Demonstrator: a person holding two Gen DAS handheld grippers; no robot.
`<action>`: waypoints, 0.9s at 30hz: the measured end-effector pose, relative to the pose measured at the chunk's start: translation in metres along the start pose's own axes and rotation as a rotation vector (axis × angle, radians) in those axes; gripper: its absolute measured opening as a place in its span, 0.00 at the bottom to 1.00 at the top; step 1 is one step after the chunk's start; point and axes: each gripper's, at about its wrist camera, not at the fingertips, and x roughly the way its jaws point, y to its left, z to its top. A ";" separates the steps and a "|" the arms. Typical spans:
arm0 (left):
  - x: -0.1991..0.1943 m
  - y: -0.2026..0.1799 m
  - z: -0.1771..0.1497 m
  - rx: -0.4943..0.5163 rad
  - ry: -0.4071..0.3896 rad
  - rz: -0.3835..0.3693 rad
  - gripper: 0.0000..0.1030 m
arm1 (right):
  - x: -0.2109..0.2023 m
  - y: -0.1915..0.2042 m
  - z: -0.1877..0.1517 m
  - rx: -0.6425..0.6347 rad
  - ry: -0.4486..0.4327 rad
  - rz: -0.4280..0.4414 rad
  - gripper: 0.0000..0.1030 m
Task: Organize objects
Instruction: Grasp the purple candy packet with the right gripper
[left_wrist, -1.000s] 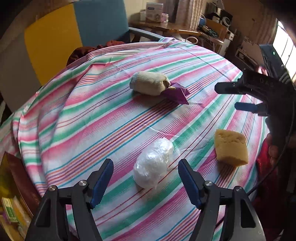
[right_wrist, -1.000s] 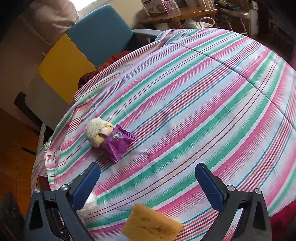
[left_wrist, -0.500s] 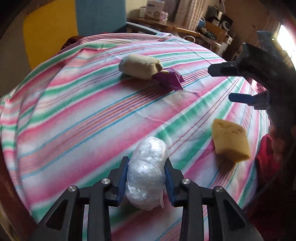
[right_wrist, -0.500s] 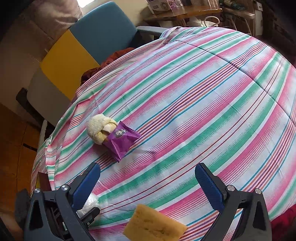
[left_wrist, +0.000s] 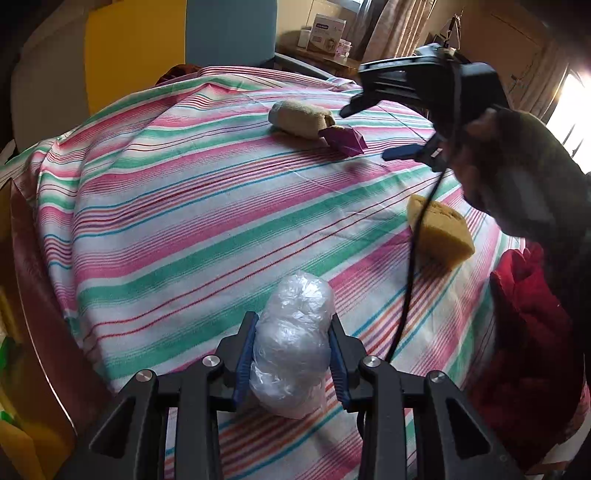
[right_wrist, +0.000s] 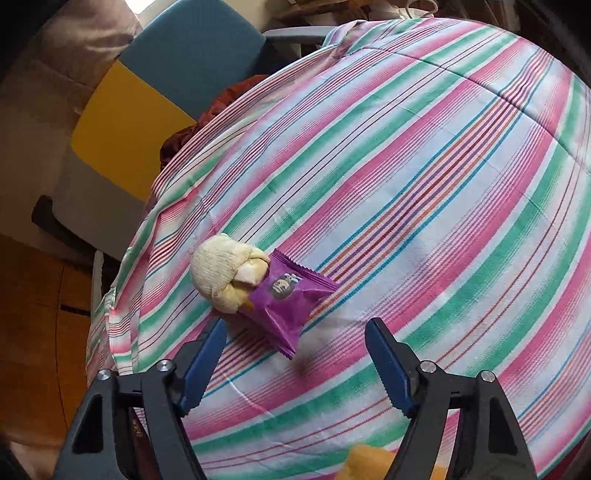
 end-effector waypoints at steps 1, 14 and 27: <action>-0.001 0.001 -0.001 -0.001 -0.001 -0.003 0.34 | 0.006 0.004 0.003 0.005 0.003 -0.015 0.76; -0.005 0.004 -0.011 -0.015 -0.016 -0.027 0.35 | 0.037 0.037 0.007 -0.190 0.021 -0.194 0.38; -0.022 0.003 -0.022 -0.028 -0.030 0.021 0.35 | 0.015 0.056 -0.098 -0.618 0.152 -0.107 0.35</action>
